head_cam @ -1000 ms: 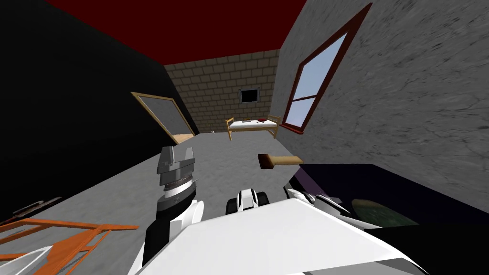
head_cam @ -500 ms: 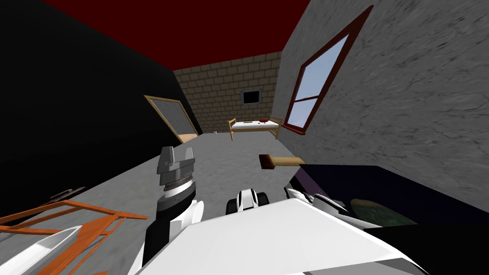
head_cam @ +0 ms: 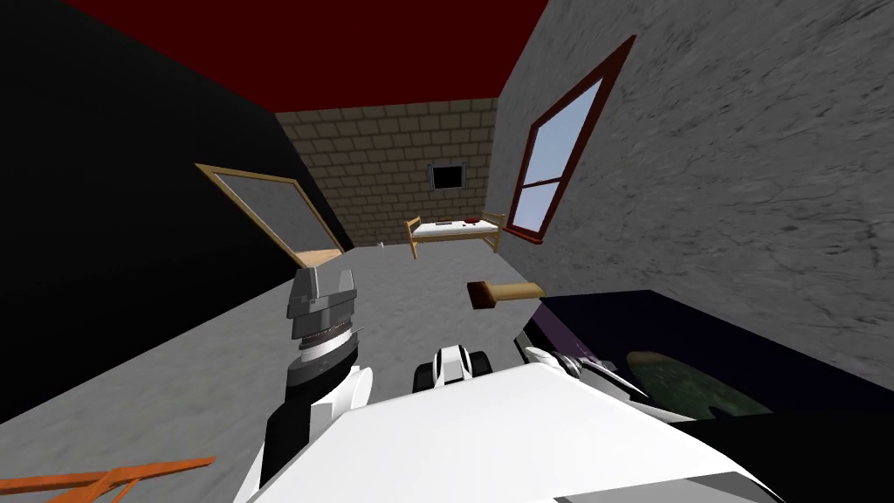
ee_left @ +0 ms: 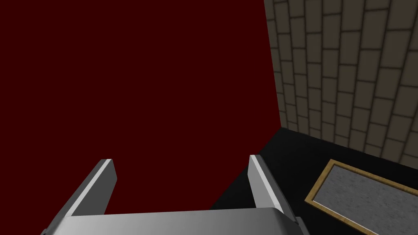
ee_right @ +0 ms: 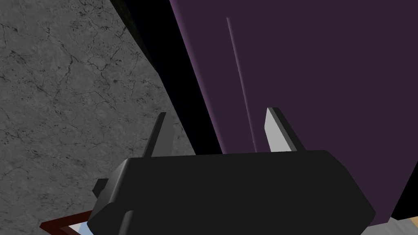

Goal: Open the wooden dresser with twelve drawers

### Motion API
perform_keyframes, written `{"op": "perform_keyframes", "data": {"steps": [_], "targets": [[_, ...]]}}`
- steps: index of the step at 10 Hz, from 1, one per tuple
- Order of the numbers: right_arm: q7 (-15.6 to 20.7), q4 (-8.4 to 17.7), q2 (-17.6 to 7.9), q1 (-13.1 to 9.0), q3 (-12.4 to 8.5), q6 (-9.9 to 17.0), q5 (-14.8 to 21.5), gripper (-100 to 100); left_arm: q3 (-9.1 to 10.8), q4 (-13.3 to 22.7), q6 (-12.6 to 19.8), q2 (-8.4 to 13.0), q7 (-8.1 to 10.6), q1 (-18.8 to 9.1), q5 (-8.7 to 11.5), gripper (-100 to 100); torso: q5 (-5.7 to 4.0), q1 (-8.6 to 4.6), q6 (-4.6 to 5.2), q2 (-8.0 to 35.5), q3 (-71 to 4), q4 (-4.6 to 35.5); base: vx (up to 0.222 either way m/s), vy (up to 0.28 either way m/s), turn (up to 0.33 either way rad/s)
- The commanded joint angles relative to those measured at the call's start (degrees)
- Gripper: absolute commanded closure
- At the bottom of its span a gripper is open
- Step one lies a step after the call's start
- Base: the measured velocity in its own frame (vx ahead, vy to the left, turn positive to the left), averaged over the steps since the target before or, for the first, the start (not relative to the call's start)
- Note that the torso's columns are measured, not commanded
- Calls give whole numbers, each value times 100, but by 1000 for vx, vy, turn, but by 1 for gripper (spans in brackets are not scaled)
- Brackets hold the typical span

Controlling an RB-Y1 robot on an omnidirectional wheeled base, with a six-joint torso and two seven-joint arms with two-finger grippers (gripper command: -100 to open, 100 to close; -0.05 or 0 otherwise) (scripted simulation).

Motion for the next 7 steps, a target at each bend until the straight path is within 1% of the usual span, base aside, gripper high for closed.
{"op": "perform_keyframes", "data": {"steps": [1,2,3,4,5,6,7], "targets": [[-145,-18,-5,101,-143,-311,470,100,0,0,0,0,0,-1,0,0,-1,-6,-7,-4,-2,-2,179,41,-432],[-145,-18,-5,101,-143,-311,659,100,0,0,0,0,0,1,0,0,-10,-21,19,-17,-8,-13,152,46,-264],[-145,-18,-5,101,-143,-311,787,100,0,0,0,0,0,0,0,0,-9,-27,-5,-5,-2,-4,49,23,-37],[-181,-178,-25,223,-241,-458,969,100,0,0,0,0,0,-2,0,0,-2,-26,-36,10,10,12,103,32,-327],[-181,-153,-25,223,-241,-458,1162,100,0,0,0,0,0,0,0,0,-9,-26,-4,-9,1,-1,115,37,-258],[-181,-178,-25,223,-241,-458,1236,100,0,0,0,0,0,-1,0,0,-10,-26,-6,-10,-4,-3,48,15,-63],[-217,-337,-45,346,-339,-605,1441,100,0,1,0,1,0,-2,0,0,-5,-18,-31,-1,1,6,103,37,-341]]}}
